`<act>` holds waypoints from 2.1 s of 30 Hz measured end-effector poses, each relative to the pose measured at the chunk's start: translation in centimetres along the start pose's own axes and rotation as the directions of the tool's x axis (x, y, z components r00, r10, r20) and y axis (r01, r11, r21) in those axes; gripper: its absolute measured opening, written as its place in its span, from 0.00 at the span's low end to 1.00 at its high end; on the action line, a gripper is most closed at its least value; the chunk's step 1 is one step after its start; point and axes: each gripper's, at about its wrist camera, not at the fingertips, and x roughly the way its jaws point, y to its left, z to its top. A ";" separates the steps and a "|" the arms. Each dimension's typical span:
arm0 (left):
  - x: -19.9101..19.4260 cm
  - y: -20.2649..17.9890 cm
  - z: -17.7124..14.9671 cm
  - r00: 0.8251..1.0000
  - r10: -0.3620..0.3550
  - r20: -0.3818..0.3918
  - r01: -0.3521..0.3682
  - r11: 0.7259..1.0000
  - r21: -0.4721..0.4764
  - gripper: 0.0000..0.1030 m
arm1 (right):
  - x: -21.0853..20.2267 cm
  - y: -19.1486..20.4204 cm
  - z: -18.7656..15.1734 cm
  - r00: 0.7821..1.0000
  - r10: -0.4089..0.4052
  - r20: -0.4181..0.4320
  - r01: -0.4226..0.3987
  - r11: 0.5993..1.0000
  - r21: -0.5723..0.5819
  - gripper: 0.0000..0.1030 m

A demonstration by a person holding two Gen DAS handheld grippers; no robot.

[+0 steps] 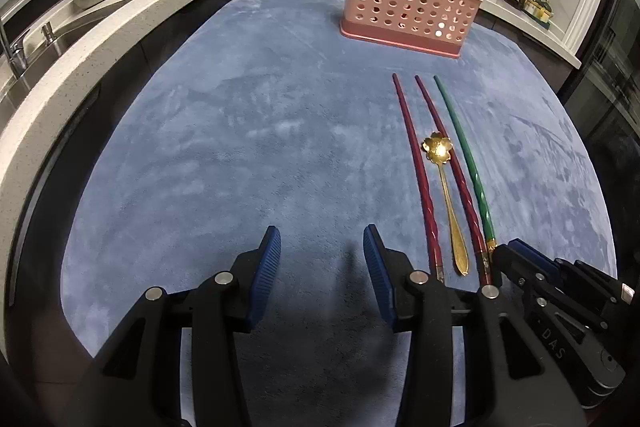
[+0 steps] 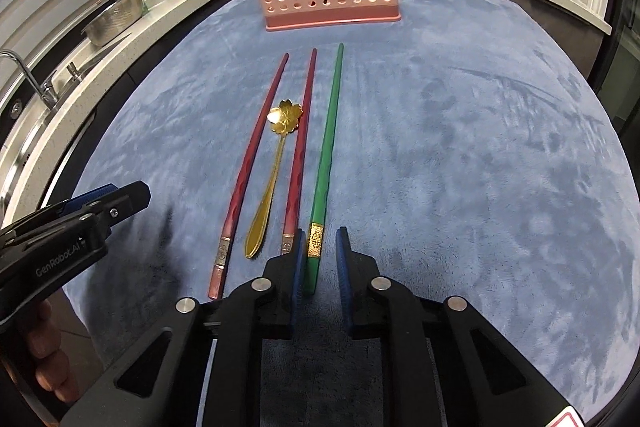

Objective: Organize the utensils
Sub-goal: 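Grasp a green chopstick with the right tool while the left tool grasps a red chopstick, then lift both chopsticks and carry them over the pink holder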

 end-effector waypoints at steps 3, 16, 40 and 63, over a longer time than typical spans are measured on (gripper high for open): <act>0.2 -0.3 -0.2 1.000 -0.008 -0.009 0.008 1.000 0.006 0.40 | 0.3 0.0 0.0 1.000 0.004 -0.007 -0.004 1.000 -0.002 0.13; 0.5 -1.8 -0.9 0.998 -0.053 -0.039 0.054 0.998 0.032 0.45 | 0.7 -0.6 -0.1 1.000 -0.009 -0.007 0.009 1.000 0.009 0.07; 1.9 -5.4 -2.7 0.990 -0.114 -0.082 0.120 0.990 0.074 0.44 | -0.5 -3.1 -1.3 1.000 -0.015 -0.008 0.015 0.997 0.071 0.07; 1.0 -3.6 -2.0 0.994 -0.101 -0.032 0.102 0.994 0.025 0.08 | -1.4 -3.1 -0.7 1.000 -0.010 0.011 0.009 0.997 0.077 0.07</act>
